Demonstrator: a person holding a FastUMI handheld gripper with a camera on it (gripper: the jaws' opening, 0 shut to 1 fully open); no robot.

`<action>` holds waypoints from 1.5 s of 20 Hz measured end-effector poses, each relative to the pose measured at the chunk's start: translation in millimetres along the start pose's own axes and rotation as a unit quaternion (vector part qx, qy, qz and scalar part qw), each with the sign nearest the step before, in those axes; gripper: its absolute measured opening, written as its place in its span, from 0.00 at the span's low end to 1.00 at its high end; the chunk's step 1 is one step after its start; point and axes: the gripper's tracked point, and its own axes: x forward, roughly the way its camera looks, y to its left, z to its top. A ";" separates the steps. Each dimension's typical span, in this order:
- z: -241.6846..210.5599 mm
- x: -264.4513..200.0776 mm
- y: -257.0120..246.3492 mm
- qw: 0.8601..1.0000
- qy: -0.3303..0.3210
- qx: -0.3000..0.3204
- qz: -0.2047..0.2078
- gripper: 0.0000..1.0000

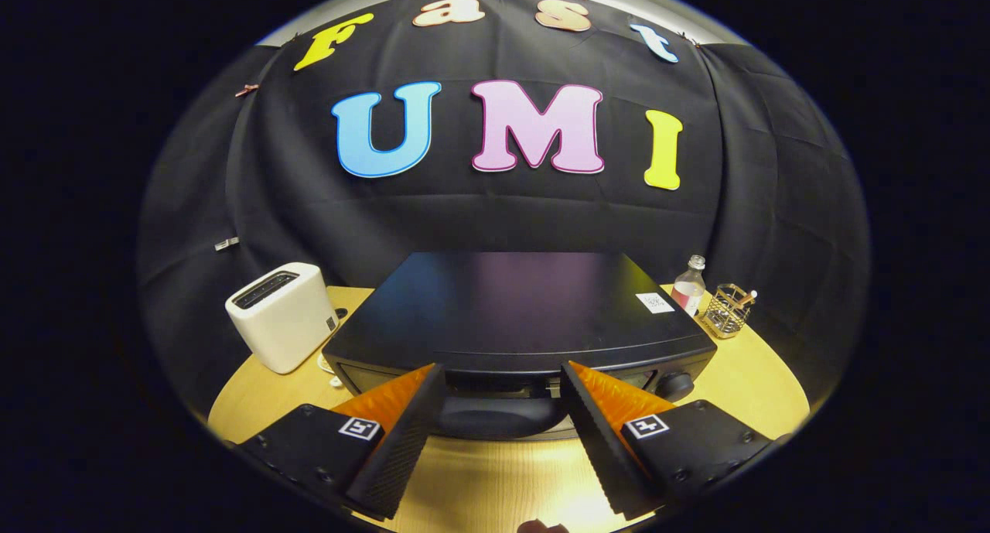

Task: Open the toaster oven, put the food inside, and close the toaster oven door.

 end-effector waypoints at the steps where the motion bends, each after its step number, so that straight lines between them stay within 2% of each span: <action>1: 8.0 2.5 -1.0 1.000 -0.010 0.002 -0.005 0.99; 4: 3.4 7.2 0.8 1.000 0.000 -0.005 -0.011 0.98; 11: -6.3 3.4 -3.0 1.000 0.017 -0.001 0.005 0.98; 19: -39.1 -41.3 -0.3 0.999 0.035 -0.002 0.020 0.97; 25: -82.4 -69.3 1.1 0.997 0.064 -0.022 0.041 0.97; 30: -145.2 -82.1 -8.8 0.989 0.138 -0.004 0.055 0.97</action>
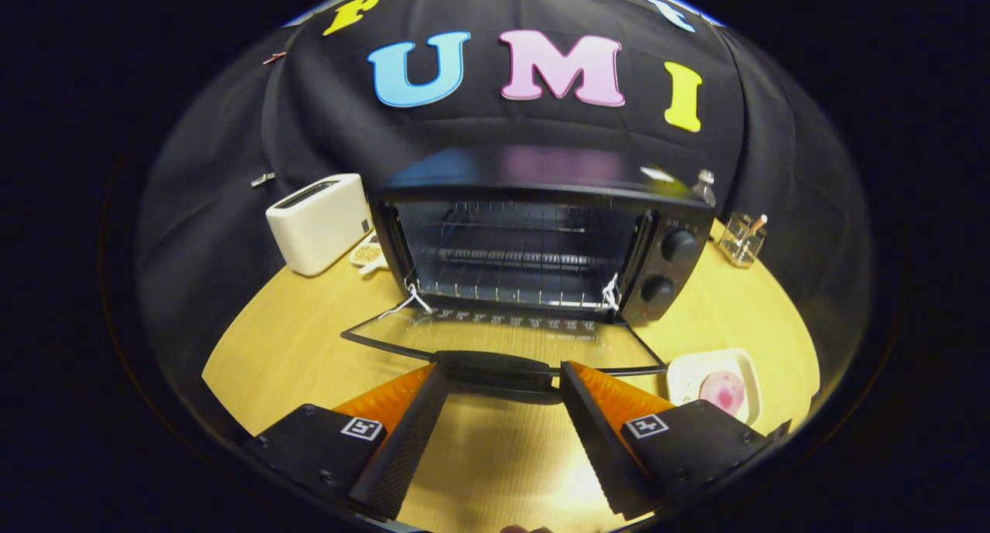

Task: Open the toaster oven, put the food inside, and close the toaster oven door.

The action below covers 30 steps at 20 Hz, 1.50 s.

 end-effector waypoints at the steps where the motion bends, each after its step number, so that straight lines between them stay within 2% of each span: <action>1: -12.8 1.6 -4.7 1.000 0.016 0.012 -0.002 0.98; 4: -11.9 -7.9 -14.7 0.999 0.012 0.033 -0.003 0.98; 10: 18.4 -50.8 -53.4 0.999 -0.031 0.016 -0.018 0.99; 16: 45.8 -87.1 -128.8 0.997 -0.047 0.005 -0.055 0.99; 23: 21.5 -94.2 -250.8 0.996 0.024 0.005 -0.086 0.97; 30: -41.4 -54.0 -317.3 0.990 0.118 0.000 -0.073 0.97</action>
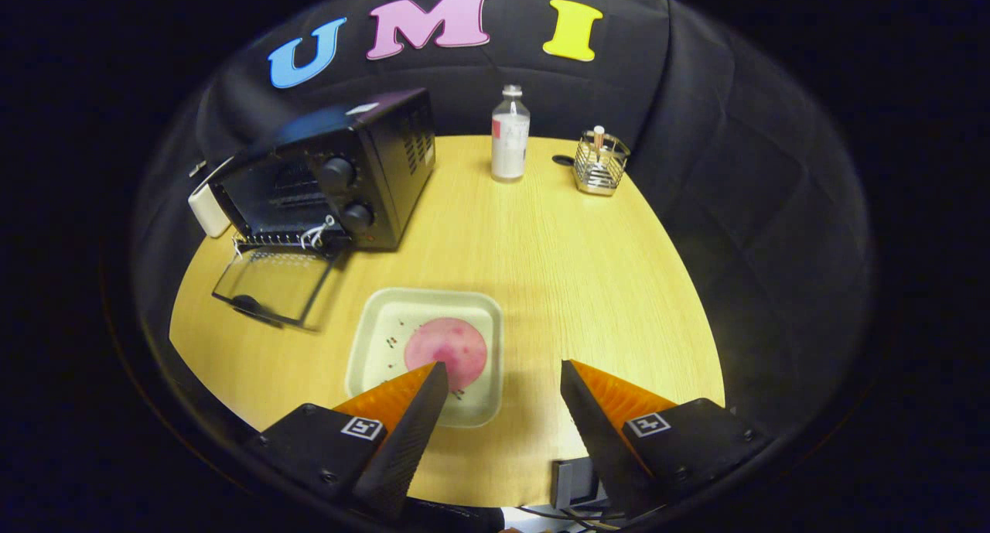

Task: Open the toaster oven, put the food inside, and close the toaster oven door.

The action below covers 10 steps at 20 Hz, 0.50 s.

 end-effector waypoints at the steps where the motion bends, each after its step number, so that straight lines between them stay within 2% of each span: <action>1: -5.1 10.2 -0.9 1.000 0.013 -0.003 0.012 0.97; 4: -22.7 38.0 2.5 0.997 0.052 -0.006 0.058 0.99; 6: -30.9 47.6 5.8 0.995 0.069 -0.006 0.074 0.98; 8: -30.4 50.0 7.4 0.993 0.071 0.003 0.090 0.89; 9: -31.5 50.0 14.0 0.991 0.079 0.012 0.107 0.81; 10: -29.4 52.0 16.2 0.991 0.072 0.020 0.113 0.78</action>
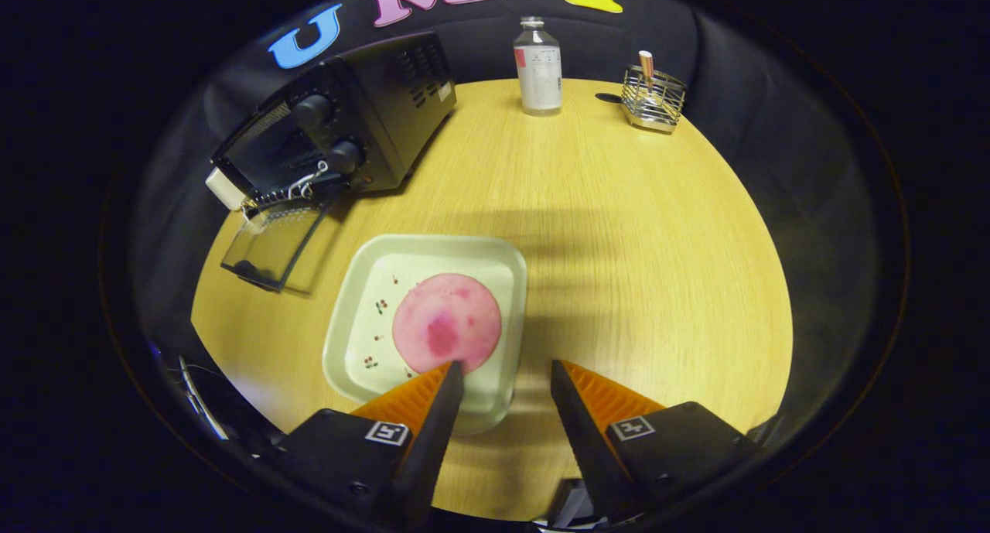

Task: Open the toaster oven, put the food inside, and close the toaster oven door.

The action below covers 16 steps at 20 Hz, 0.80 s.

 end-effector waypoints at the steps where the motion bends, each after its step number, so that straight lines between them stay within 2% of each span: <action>1: 0.5 2.5 -1.0 1.000 0.007 0.006 0.005 0.71; 2: 4.1 5.8 0.0 1.000 0.003 0.014 0.007 0.64; 3: 1.7 4.7 -2.8 1.000 0.010 0.017 0.004 0.46; 5: 2.2 6.0 -6.8 1.000 0.012 0.019 -0.005 0.26; 6: 3.2 6.3 -8.4 1.000 0.012 0.015 -0.009 0.20; 9: 1.5 9.0 -2.4 1.000 0.016 -0.022 -0.005 0.18; 13: -11.0 8.1 33.5 0.996 0.032 -0.016 0.079 0.08; 16: -20.6 6.2 49.1 0.989 0.041 0.044 0.132 0.06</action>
